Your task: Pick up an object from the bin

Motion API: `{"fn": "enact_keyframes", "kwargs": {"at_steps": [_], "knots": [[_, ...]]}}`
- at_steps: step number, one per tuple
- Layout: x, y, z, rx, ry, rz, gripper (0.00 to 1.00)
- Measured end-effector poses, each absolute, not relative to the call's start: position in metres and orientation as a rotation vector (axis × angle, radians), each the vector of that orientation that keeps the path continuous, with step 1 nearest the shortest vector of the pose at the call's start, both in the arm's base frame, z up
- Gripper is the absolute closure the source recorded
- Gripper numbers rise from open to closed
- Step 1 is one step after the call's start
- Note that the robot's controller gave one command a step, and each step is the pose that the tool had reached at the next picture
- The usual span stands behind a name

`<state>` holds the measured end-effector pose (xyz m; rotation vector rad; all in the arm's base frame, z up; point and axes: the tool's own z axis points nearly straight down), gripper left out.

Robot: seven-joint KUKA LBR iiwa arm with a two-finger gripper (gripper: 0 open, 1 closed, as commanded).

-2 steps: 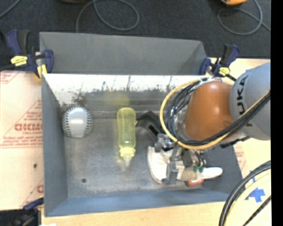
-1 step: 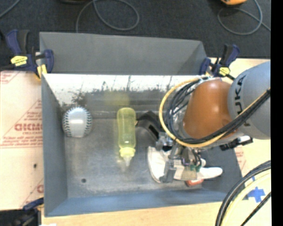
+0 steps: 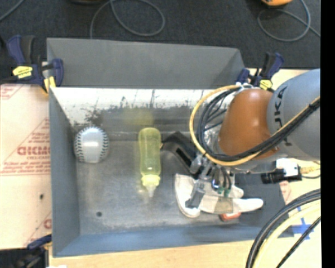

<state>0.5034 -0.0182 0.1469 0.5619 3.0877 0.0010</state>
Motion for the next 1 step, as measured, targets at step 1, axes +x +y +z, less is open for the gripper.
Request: {"fn": "enact_keyframes", "kwargs": {"at_steps": [1], "knots": [[0.5161,-0.0465,0.1533,0.304,3.123,-0.001,0.0]]}}
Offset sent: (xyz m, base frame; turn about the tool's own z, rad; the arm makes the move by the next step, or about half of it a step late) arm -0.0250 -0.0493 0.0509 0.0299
